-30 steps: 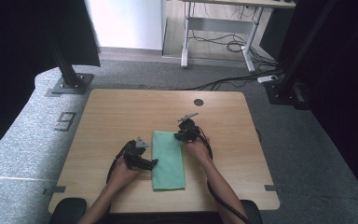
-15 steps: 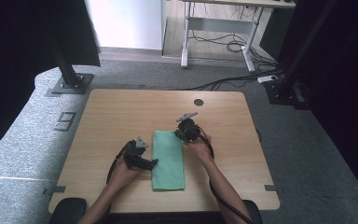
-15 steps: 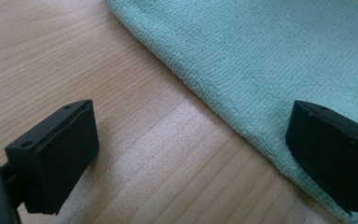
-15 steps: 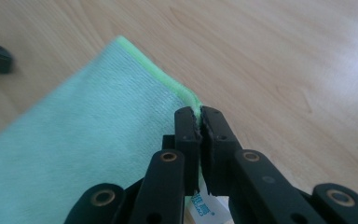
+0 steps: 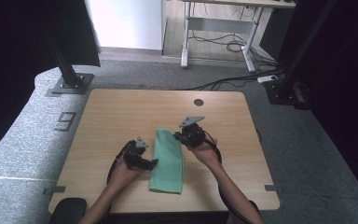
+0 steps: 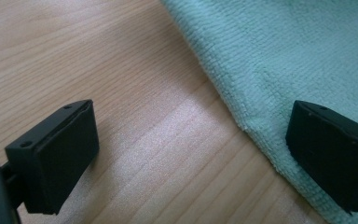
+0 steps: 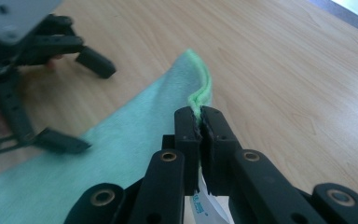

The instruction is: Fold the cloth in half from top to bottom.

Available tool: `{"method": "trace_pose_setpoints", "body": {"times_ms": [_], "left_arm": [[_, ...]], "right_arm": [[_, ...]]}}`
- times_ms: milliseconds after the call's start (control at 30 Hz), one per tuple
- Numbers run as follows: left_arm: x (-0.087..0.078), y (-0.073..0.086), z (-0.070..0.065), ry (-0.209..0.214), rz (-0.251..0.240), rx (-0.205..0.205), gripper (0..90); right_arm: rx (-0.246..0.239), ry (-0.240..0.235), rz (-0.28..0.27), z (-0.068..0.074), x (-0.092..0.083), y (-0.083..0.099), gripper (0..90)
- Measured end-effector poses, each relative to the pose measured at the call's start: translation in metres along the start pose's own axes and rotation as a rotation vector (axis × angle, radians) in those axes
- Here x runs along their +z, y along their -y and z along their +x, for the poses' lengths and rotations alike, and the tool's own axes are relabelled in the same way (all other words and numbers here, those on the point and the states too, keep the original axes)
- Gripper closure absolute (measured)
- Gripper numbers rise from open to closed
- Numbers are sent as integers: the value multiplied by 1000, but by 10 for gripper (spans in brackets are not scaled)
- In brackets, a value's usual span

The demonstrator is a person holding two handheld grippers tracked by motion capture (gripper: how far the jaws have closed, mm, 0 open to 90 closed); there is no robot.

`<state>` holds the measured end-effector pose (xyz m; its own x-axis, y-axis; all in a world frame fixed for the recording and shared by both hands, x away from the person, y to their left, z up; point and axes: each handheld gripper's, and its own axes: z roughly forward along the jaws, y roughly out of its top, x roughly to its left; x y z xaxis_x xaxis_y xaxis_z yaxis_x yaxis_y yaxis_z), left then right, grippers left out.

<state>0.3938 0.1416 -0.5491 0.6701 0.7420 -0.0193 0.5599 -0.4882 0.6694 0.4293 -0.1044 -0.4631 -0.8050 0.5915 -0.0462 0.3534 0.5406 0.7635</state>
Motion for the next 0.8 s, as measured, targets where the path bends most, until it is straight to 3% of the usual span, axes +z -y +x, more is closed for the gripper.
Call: {"method": "trace_pose_setpoints", "body": {"times_ms": [467, 800], "left_arm": [[0, 0, 0, -3, 1, -1, 25], [0, 0, 0, -5, 3, 0, 23]], "right_arm": [[-26, -77, -46, 31, -38, 24, 846], [-11, -134, -38, 53, -44, 48, 845]]}}
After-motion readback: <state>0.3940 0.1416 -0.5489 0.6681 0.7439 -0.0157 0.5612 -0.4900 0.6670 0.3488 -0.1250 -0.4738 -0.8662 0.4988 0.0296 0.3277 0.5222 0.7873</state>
